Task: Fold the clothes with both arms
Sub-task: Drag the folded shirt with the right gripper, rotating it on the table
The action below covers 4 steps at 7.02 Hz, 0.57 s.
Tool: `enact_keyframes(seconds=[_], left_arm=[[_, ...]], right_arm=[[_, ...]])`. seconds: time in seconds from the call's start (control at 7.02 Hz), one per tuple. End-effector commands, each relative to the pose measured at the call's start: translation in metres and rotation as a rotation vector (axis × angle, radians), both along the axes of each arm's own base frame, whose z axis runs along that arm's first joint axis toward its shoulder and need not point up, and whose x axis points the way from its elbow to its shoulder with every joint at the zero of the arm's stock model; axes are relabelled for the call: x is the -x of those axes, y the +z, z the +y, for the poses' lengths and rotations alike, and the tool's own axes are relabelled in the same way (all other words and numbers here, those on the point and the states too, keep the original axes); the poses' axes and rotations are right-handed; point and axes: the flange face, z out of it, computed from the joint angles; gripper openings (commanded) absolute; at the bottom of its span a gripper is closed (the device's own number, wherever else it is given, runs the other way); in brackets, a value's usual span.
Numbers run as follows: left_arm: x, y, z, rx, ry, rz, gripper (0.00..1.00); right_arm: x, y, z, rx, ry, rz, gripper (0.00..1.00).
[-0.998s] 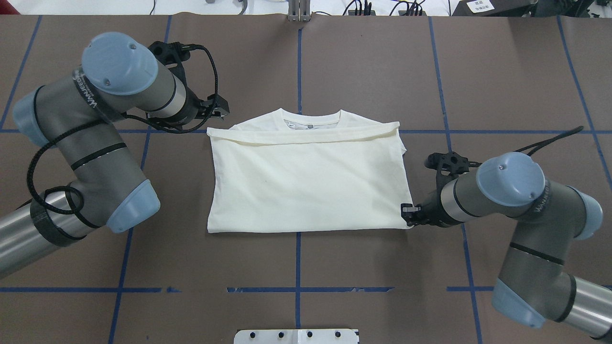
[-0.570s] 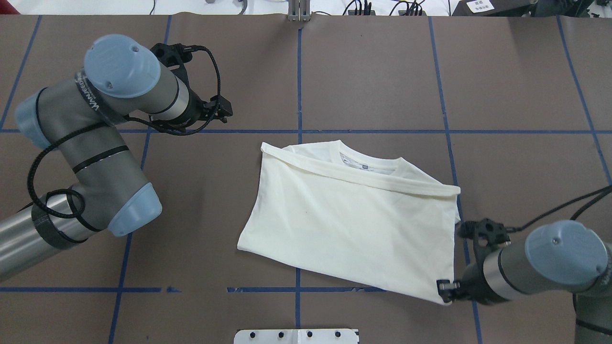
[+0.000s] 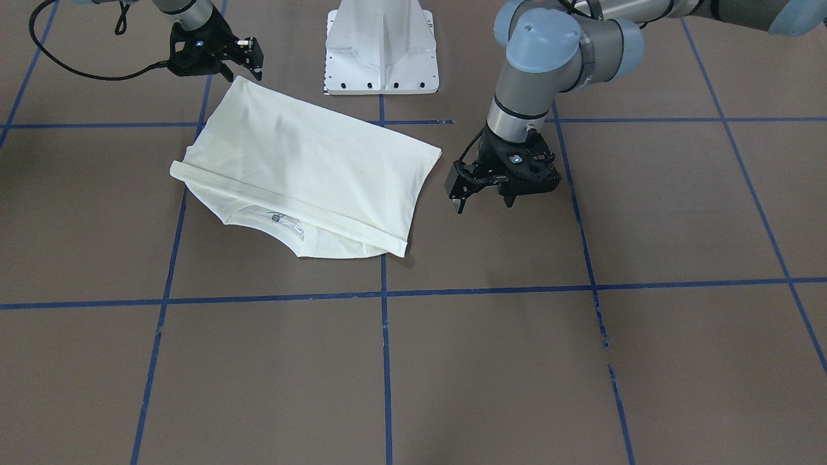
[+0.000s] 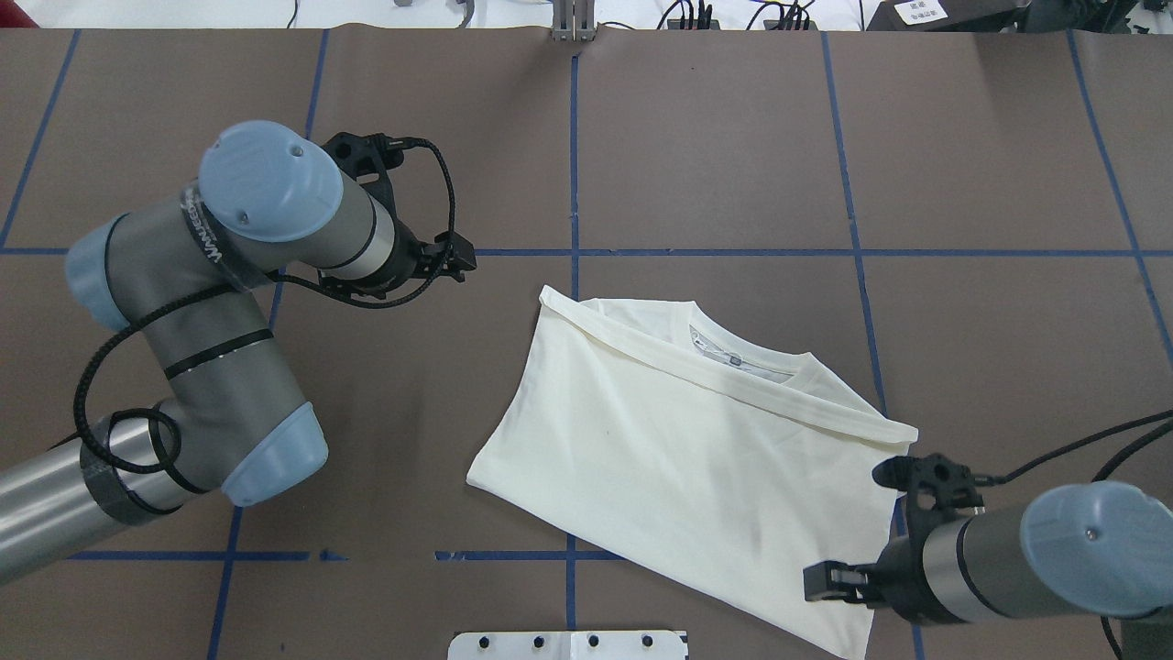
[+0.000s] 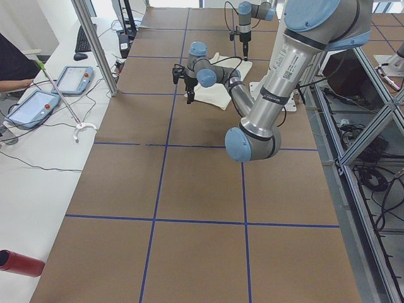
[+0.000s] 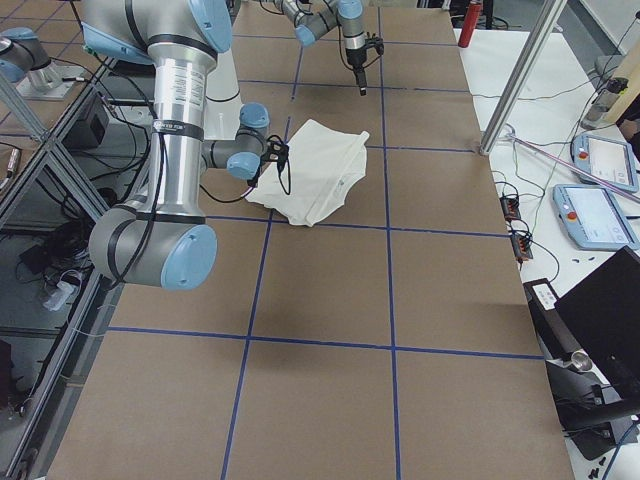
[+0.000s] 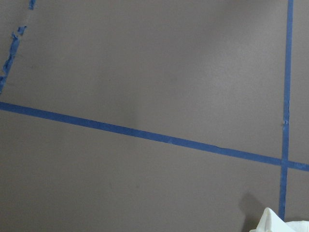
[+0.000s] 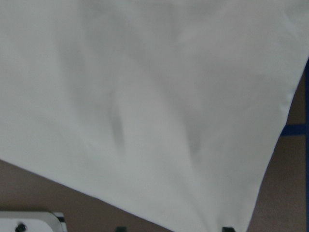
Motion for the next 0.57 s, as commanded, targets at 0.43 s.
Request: enact_keyframes(seconds=[0.43], left_arm=[[-0.091,0.015,0.13,0.309,0.0,0.03,0.83]], right_arm=[[-0.045,-0.059,-0.109,-0.065,0.272,-0.141,1.0]])
